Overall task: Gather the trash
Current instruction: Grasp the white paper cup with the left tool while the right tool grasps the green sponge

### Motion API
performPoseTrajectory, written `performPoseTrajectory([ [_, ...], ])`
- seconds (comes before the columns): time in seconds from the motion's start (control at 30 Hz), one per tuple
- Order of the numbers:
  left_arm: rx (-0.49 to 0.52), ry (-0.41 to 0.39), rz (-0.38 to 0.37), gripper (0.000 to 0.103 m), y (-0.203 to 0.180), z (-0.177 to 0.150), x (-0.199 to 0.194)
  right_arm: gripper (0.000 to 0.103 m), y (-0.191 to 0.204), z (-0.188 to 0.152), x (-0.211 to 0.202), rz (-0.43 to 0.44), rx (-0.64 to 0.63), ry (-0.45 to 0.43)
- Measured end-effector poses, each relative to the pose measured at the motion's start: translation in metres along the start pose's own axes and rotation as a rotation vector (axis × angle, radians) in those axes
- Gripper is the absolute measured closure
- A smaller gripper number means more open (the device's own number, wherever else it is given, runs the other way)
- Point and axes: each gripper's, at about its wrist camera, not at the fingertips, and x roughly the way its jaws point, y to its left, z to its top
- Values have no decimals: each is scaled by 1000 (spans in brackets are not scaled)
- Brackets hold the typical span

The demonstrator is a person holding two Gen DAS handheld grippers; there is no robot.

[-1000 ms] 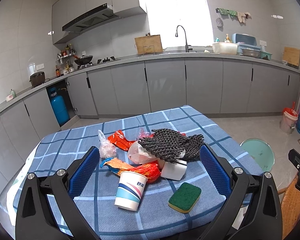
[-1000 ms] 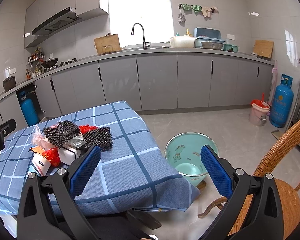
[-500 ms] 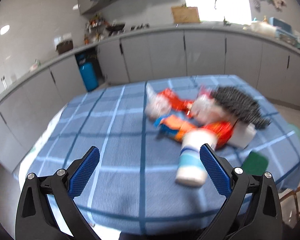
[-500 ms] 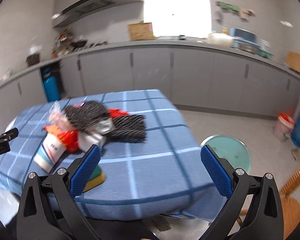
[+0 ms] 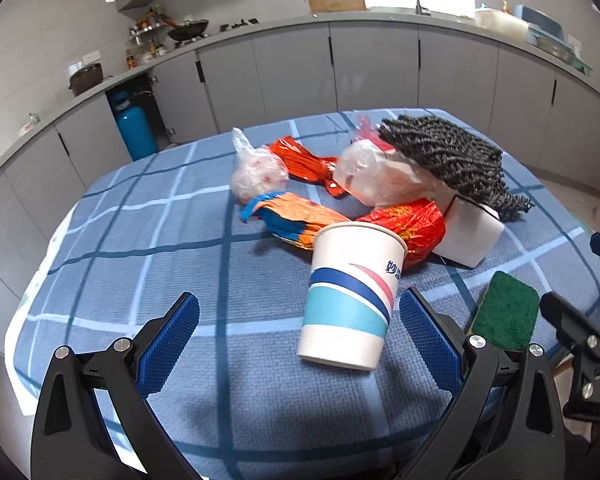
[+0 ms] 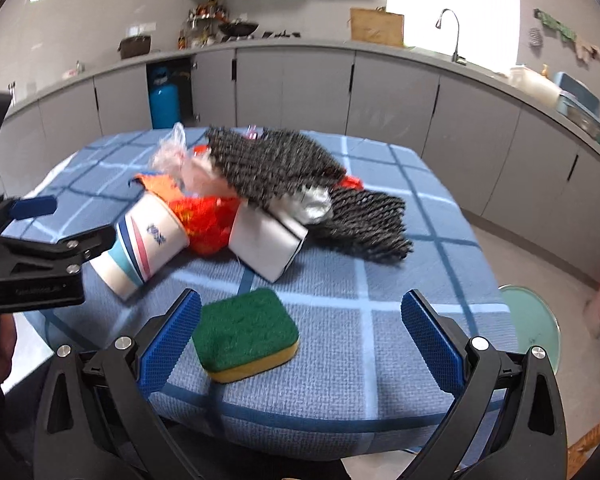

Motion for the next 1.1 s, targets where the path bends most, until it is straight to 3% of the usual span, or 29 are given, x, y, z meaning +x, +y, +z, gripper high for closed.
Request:
performPoseTrajectory([
  [0.4,-47,41,-49,4,8,-4,14,5,15,-16,39,107,-47,109],
  [0.43,-44,45,-54,4,6,-3,15,7,14,-16,41,119,-44,112],
  [0.5,-36,54,-69,4,2,-3,19,23,14,-16,43,183,-35,125],
  [0.57,-26,63,-81,4,-3,-3,23,32,15,-17,42,224,-41,126],
  [0.87,1,85,-113,6,-18,-1,43,34,10,-16,43,235,-25,108],
  [0.9,-2,84,-115,8,-17,-2,43,33,10,-16,43,237,-23,103],
  [0.97,-11,93,-126,31,-14,-3,44,33,10,-16,45,246,-18,103],
  [1.0,-20,105,-145,37,-13,-4,45,35,8,-16,45,257,-12,98],
  [1.1,-10,87,-145,40,-13,-6,39,37,6,-15,44,275,0,94],
])
